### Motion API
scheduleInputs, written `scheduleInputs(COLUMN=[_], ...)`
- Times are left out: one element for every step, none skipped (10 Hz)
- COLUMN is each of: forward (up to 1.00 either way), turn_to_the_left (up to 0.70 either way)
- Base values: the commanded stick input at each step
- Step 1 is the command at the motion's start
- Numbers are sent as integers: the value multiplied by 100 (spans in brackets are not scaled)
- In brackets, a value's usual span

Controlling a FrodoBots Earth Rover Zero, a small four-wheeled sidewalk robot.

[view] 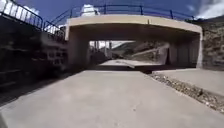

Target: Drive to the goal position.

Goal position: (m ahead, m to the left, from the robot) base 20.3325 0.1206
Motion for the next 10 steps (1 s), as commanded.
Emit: scheduleInputs(forward=[100, 100, 100, 100, 100, 100, 100, 100, 100, 100], turn_to_the_left=[-1, -1, -1, -1, -1, -1, -1, -1, -1, -1])
